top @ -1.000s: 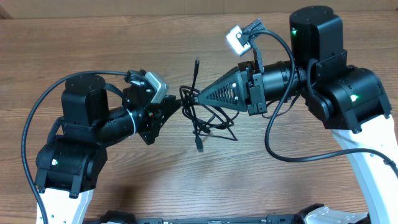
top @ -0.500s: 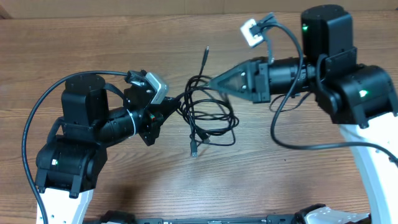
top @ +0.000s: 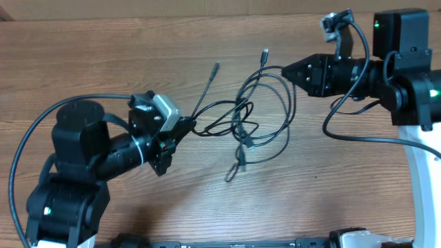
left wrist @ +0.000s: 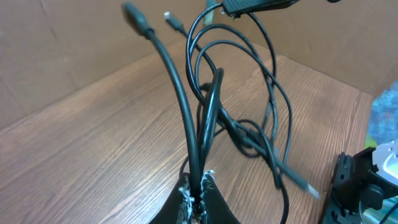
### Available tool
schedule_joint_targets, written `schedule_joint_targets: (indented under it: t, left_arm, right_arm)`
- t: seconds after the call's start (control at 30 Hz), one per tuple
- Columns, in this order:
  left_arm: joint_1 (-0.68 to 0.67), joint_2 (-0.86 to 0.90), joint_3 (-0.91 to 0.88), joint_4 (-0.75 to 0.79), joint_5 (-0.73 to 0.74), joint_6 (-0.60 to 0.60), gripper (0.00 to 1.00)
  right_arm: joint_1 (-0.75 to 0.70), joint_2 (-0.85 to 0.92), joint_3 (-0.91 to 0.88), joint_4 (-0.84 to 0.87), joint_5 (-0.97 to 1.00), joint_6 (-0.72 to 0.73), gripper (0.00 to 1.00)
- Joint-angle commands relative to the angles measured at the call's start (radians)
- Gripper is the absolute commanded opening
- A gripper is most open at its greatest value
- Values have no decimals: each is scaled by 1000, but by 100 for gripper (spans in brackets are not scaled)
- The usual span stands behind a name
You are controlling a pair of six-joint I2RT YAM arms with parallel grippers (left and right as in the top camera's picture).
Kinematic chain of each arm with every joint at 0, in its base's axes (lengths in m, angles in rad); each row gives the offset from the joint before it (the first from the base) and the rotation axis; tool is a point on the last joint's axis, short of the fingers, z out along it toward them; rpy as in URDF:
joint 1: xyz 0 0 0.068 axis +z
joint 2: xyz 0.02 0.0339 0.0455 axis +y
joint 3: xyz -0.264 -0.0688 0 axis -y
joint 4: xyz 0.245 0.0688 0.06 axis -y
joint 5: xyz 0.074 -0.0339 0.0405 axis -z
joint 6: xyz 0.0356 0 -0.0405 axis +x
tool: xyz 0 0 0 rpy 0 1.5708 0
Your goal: Untangle cables
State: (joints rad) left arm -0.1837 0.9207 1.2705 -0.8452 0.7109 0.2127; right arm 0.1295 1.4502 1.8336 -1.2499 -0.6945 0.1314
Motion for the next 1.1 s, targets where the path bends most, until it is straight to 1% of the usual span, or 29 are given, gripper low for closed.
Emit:
schedule_joint_targets:
  t: [0.0, 0.13, 0.3, 0.47, 0.57, 0.6, 0.63, 0.67, 0.7, 0.73, 0.9, 1.07]
  left_arm:
    - [0, -34, 15, -6, -17, -11, 4]
    - [0, -52, 15, -7, -47, -19, 4]
    - [0, -78, 15, -7, -52, -19, 4]
    - [0, -103, 19, -6, -114, -39, 4]
    - [0, -114, 28, -6, -117, -50, 4]
    - [0, -116, 32, -7, -117, -53, 4]
    - [0, -117, 37, -7, -117, -58, 4]
    - [0, -119, 43, -7, -116, -61, 4]
    - [0, -119, 50, -7, -117, -64, 4]
    - [0, -119, 58, -7, -117, -72, 4]
    - [0, -119, 116, -14, -117, -98, 4]
    - [0, -119, 159, -23, -117, -105, 4]
  right_arm:
    - [-17, -23, 32, 0, 88, -40, 4]
    - [-21, -23, 32, -3, 172, -40, 4]
    - [-21, -23, 32, -6, 351, -40, 4]
    - [-21, -23, 32, -10, 486, -40, 4]
    - [-21, -23, 32, -10, 573, -40, 4]
    - [-21, -23, 32, -11, 591, -40, 7]
    - [-21, -23, 32, -12, 601, -39, 30]
    - [-21, -23, 32, -12, 605, -39, 60]
    - [-21, -23, 32, -12, 608, -39, 82]
    - [-21, -23, 32, -9, 616, -39, 100]
    - [-21, -21, 32, -1, 640, -28, 100]
    - [-21, -21, 32, -2, 515, -30, 100]
